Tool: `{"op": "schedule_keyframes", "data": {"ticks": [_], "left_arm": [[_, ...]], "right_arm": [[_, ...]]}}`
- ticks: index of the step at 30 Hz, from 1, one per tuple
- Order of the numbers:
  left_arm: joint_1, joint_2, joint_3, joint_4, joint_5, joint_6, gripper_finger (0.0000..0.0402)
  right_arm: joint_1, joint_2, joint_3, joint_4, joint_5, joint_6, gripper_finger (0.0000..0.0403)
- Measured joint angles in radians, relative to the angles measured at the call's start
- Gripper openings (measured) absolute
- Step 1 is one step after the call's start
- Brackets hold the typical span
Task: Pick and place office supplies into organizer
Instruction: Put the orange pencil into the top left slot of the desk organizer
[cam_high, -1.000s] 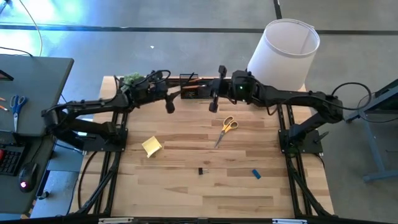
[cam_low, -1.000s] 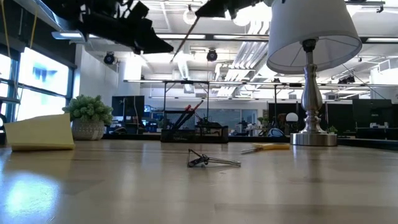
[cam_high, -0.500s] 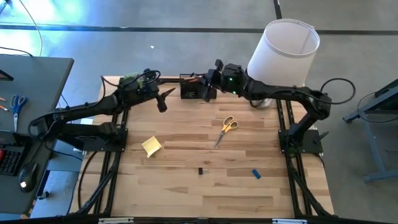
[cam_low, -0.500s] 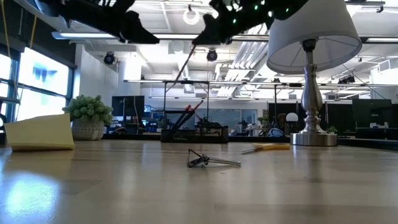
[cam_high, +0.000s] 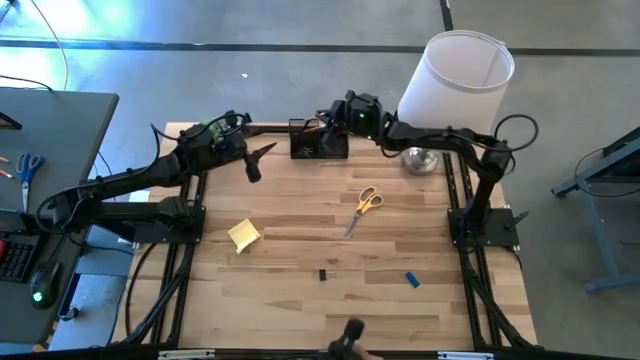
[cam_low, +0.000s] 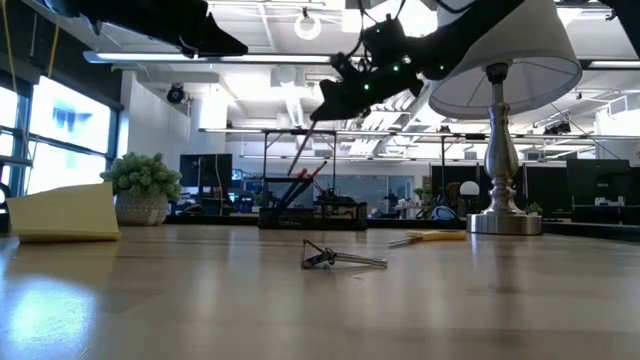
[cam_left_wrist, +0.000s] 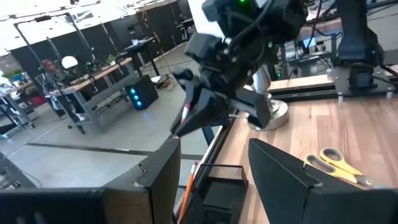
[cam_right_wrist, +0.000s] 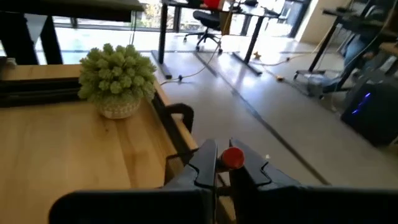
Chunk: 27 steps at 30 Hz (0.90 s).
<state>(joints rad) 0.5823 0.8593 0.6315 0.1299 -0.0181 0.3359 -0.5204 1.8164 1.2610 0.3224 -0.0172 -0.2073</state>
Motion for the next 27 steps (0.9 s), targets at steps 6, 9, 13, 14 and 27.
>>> {"op": "schedule_keyframes", "data": {"ticks": [6, 9, 13, 14, 27], "left_arm": [[0.0, 0.0, 0.0, 0.0, 0.006, 0.0, 0.0179], [0.0, 0.0, 0.0, 0.0, 0.007, 0.0, 0.0179], [0.0, 0.0, 0.0, 0.001, 0.007, 0.0, 0.0179], [0.0, 0.0, 0.0, 0.001, 0.007, 0.0, 0.0179], [0.0, 0.0, 0.0, 0.005, 0.007, 0.0, 0.0179]], "right_arm": [[-0.03, 0.035, 0.0, 0.007, -0.07, 0.055, 0.0008], [-0.038, 0.048, 0.0, 0.018, -0.075, 0.076, 0.0008], [-0.054, 0.07, 0.0, 0.037, -0.122, 0.123, 0.0009], [-0.058, 0.076, 0.0, 0.041, -0.131, 0.134, 0.001], [-0.067, 0.104, 0.0, 0.106, -0.14, 0.159, 0.0061]]}}
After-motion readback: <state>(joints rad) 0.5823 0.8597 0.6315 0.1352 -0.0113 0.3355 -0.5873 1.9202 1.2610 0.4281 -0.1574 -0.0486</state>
